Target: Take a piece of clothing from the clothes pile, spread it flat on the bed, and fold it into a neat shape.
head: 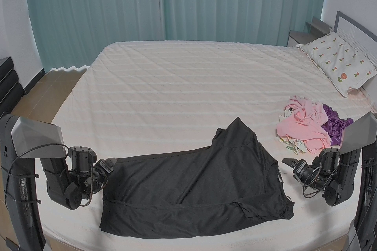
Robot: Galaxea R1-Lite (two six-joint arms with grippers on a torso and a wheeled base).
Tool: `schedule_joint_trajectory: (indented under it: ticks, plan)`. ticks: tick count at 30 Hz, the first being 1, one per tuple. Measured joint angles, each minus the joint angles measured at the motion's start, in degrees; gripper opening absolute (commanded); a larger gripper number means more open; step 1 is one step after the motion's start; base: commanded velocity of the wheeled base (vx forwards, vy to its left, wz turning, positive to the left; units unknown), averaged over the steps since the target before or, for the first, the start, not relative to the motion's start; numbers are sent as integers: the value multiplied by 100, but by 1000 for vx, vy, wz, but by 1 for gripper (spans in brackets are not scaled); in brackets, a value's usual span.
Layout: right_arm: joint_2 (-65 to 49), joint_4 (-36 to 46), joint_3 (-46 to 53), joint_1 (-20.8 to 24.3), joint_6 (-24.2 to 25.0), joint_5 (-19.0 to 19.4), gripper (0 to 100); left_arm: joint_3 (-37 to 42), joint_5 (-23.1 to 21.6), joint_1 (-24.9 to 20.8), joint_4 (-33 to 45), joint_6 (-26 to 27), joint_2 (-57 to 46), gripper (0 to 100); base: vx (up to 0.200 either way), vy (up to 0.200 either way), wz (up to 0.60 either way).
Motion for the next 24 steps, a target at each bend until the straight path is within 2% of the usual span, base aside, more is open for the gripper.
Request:
schedule_joint_trajectory:
  ticks: [13, 24]
  plan:
    - [50, 2, 11, 11, -5, -12, 100, -920, 57, -2, 33, 61, 378, 100, 0, 0, 0]
    - [60, 2, 34, 17, -11, -11, 100, -1143, 68, 88, 13, 285, 741, 100, 0, 0, 0]
